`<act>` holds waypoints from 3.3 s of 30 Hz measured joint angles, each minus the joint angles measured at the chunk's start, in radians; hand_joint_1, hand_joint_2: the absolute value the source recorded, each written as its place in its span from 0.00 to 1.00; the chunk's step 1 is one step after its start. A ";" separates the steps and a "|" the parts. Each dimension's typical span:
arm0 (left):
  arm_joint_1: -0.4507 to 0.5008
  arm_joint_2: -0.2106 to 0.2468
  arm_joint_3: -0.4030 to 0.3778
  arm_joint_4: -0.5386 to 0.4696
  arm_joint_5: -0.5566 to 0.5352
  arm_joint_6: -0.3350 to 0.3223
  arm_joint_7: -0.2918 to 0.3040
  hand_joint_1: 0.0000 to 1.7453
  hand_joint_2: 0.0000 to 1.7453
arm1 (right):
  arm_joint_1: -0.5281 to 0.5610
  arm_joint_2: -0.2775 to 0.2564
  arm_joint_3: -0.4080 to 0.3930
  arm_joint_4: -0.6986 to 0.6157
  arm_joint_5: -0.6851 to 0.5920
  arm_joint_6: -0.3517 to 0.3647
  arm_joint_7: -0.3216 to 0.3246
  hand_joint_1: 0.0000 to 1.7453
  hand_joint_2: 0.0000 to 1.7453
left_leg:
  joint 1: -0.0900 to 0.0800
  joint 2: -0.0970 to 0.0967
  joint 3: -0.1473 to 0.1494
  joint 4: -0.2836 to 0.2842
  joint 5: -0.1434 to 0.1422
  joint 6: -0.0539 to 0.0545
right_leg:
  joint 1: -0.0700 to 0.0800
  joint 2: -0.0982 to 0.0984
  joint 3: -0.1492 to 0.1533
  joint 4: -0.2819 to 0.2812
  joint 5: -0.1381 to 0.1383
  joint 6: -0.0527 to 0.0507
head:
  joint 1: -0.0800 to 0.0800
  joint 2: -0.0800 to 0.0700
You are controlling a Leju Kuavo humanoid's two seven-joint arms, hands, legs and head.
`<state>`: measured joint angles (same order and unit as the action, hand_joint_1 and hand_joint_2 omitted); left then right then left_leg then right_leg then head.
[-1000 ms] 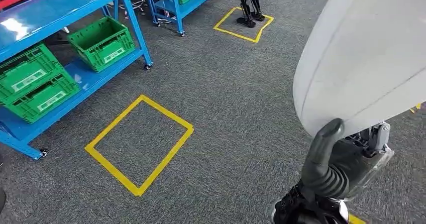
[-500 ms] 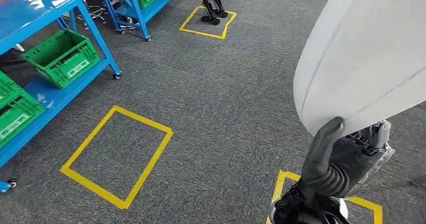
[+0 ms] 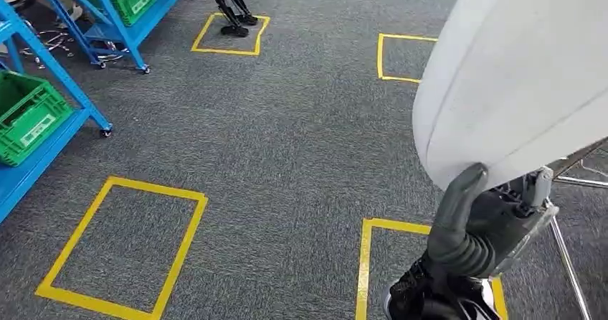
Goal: Take the parts from the cabinet and place them on the table.
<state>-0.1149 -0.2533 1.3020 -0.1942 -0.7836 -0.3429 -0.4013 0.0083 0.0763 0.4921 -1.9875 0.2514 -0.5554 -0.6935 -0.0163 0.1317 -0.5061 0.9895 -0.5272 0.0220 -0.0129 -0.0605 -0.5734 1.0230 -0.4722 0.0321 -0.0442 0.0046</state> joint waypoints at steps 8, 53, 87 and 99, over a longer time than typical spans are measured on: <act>0.002 -0.004 0.011 0.000 0.003 0.005 0.000 0.00 0.00 | -0.020 0.003 0.007 0.020 0.001 -0.001 0.000 1.00 1.00 | 0.017 -0.130 -0.153 0.319 -0.145 -0.022 | -0.012 0.093 -0.021 -0.006 0.021 -0.029 | -0.001 0.000; 0.007 -0.003 0.032 0.001 0.018 0.010 0.019 0.00 0.00 | -0.010 0.010 0.005 0.040 0.005 -0.001 0.000 1.00 1.00 | 0.028 -0.114 -0.056 0.025 0.022 0.002 | -0.006 0.070 -0.194 0.321 -0.109 0.019 | 0.011 0.000; 0.004 0.005 0.033 0.002 0.006 0.015 0.007 0.00 0.00 | 0.003 0.020 -0.003 0.040 0.010 0.000 0.000 1.00 1.00 | 0.038 -0.089 -0.053 0.044 0.008 -0.013 | 0.008 0.070 -0.092 0.181 -0.043 -0.024 | 0.054 0.000; 0.000 -0.002 0.033 0.004 0.001 0.017 0.006 0.00 0.00 | -0.001 0.014 0.005 0.027 0.021 -0.052 0.000 1.00 1.00 | 0.040 -0.131 -0.185 0.306 -0.113 -0.047 | 0.021 0.057 0.029 -0.051 0.023 -0.065 | 0.077 0.000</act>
<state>-0.1154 -0.2548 1.3352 -0.1900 -0.7824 -0.3262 -0.3956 0.0075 0.0904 0.4967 -1.9608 0.2720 -0.6077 -0.6935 0.0233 0.0008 -0.6915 1.2958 -0.6404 -0.0251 0.0085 -0.0038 -0.5440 0.9719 -0.4497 -0.0333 0.0325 0.0046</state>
